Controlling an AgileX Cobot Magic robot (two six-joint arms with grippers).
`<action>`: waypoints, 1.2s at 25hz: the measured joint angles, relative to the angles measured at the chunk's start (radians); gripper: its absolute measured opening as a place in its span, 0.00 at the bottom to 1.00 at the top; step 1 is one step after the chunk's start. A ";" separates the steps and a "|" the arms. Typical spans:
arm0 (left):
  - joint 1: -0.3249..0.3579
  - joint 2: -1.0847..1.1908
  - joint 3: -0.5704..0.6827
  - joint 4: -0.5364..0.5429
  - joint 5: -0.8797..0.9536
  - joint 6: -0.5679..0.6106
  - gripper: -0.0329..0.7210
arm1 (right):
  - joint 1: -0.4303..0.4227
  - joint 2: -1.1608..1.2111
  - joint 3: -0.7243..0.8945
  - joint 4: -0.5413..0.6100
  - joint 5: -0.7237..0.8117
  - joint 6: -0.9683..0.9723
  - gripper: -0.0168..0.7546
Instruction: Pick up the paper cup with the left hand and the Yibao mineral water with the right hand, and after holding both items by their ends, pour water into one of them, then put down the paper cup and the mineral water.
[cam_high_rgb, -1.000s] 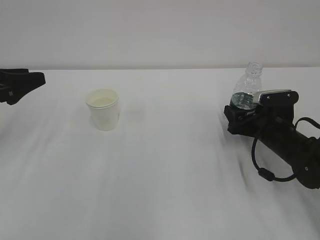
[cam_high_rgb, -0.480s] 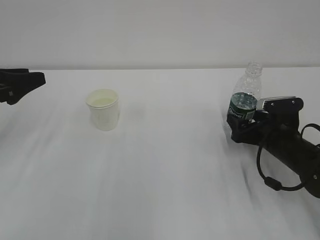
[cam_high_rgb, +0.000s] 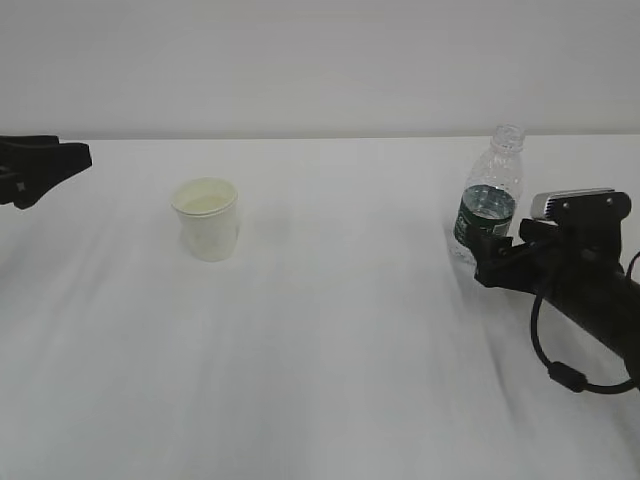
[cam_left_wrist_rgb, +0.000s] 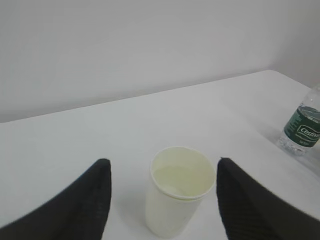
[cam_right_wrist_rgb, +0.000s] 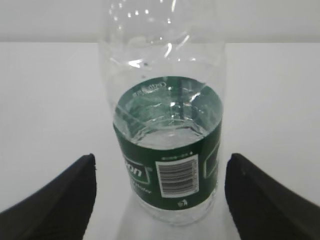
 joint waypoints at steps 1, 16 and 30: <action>0.000 0.000 0.000 0.000 -0.006 0.000 0.67 | 0.000 -0.013 0.014 0.004 0.000 0.000 0.81; 0.000 -0.114 0.000 -0.023 0.002 -0.088 0.67 | 0.000 -0.267 0.171 0.043 -0.002 -0.002 0.79; 0.000 -0.288 0.005 0.010 0.036 -0.232 0.67 | 0.000 -0.448 0.273 0.049 -0.002 -0.002 0.79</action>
